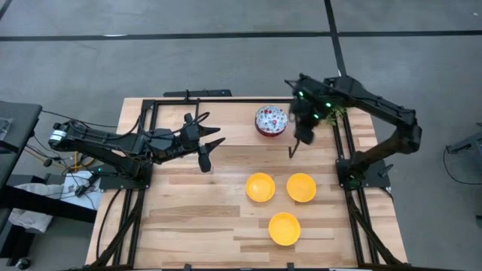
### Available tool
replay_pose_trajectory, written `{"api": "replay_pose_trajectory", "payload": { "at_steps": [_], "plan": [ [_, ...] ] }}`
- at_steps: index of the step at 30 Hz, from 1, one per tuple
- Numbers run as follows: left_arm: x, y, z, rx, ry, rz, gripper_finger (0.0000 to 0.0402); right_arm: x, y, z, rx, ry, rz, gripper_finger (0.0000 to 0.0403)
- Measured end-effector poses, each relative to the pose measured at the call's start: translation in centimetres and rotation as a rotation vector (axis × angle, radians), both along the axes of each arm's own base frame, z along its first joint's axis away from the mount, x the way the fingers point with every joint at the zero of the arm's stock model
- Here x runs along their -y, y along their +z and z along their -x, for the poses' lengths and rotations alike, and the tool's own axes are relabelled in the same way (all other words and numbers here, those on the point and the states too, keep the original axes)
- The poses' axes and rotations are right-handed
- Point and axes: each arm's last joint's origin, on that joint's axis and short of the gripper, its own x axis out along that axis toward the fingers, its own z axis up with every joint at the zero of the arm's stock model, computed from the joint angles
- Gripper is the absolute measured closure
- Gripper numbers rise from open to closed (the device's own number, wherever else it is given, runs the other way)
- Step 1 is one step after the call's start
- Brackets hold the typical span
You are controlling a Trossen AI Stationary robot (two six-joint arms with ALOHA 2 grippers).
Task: Pick & Place Mini bowls
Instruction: Put the right yellow bowl on the shelf
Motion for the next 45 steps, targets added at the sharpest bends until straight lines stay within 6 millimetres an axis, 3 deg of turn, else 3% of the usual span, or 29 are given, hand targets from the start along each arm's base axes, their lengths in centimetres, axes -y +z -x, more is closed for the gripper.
{"api": "replay_pose_trajectory", "payload": {
  "at_steps": [4,9,18,25,31,39,45],
  "plan": [
    [0.0,-0.1,0.0,-0.010,0.000,-0.001,0.0243,-3.9,0.9,1.6,-0.070,0.057,-0.106,0.0403],
    [0.0,-0.1,0.0,-0.009,-0.001,0.007,0.0243,-8.2,1.1,2.3,-0.121,0.068,-0.108,0.0403],
    [0.5,-3.1,0.2,-0.044,0.001,0.127,0.0243,-12.3,-4.5,4.5,-0.312,-0.097,-0.145,0.0396],
    [1.4,-3.8,0.4,-0.052,-0.029,0.168,0.0243,-13.4,-8.5,5.7,-0.279,-0.248,-0.204,0.0329],
    [2.6,-4.2,0.8,-0.089,-0.079,0.157,0.0243,-13.7,-11.6,7.0,-0.373,-0.422,-0.184,0.0285],
    [3.9,-6.3,1.5,-0.141,-0.123,0.189,0.0243,-14.2,-14.4,6.8,-0.322,-0.479,-0.160,0.0265],
    [4.4,-6.6,1.6,-0.143,-0.140,0.194,0.0243,-14.1,-15.7,7.0,-0.337,-0.536,-0.166,0.0266]
  ]
}}
